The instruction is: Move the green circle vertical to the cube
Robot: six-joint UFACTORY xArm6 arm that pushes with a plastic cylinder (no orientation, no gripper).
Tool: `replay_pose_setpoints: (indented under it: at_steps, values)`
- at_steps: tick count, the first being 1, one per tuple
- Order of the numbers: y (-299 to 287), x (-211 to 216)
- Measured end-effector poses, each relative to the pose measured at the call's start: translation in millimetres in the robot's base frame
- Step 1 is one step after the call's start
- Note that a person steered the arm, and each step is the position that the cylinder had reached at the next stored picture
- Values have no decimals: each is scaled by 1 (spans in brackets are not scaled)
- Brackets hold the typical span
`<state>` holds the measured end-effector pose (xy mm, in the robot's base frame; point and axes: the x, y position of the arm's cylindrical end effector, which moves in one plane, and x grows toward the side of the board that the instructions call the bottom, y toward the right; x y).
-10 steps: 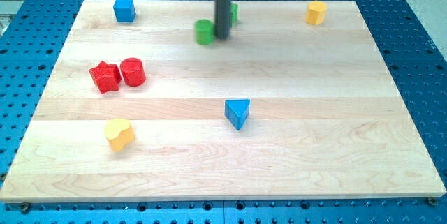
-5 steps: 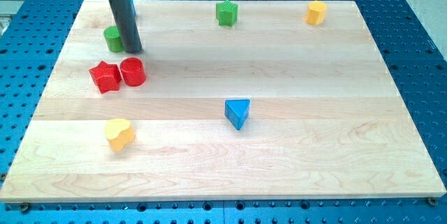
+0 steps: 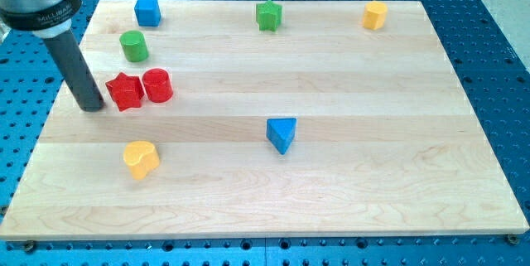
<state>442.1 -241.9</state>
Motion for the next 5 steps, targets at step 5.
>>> replay_pose_setpoints:
  at_steps: [5]
  values:
    - [21, 9]
